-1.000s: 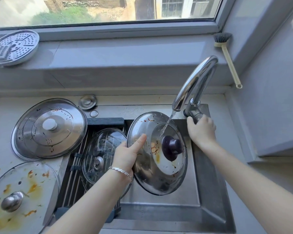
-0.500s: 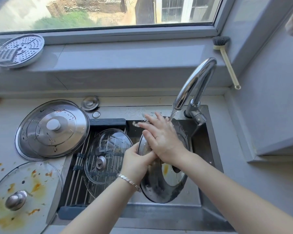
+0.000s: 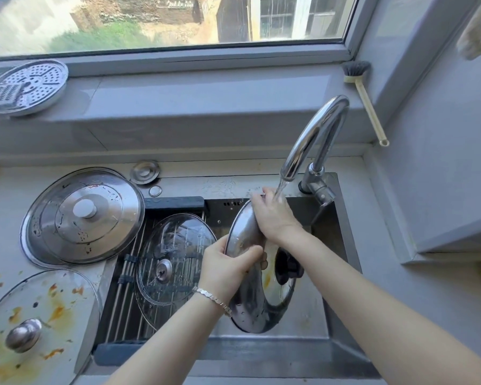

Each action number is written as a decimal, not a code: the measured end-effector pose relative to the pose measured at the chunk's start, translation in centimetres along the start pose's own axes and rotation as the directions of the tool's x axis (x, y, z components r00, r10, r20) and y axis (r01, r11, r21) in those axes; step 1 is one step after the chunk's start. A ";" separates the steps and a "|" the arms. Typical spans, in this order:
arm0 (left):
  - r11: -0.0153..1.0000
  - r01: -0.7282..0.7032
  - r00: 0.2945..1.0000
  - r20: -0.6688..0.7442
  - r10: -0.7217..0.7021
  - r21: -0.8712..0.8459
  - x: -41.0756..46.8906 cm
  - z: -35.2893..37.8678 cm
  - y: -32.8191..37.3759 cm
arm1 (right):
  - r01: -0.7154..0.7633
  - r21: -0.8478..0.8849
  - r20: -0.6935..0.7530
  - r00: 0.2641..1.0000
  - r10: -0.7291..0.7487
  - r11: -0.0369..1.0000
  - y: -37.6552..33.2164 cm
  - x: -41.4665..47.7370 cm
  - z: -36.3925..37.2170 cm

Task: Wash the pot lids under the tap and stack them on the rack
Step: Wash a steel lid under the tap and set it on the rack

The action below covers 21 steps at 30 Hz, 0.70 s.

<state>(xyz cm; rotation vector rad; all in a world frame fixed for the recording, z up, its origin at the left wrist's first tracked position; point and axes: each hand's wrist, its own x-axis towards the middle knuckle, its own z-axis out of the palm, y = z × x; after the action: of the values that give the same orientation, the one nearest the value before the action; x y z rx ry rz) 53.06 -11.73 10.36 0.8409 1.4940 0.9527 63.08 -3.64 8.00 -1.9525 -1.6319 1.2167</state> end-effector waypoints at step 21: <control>0.997 -0.053 0.986 -0.159 0.043 -0.064 1.4 0.2 -0.5 | -0.166 -0.039 0.058 0.984 0.168 0.985 0.7 1.0 1.6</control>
<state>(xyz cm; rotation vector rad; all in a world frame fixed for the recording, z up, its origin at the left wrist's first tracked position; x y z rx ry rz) 53.11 -10.65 9.32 0.7699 1.5717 1.1213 62.33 -3.40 6.15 -2.1295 -1.5525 1.3306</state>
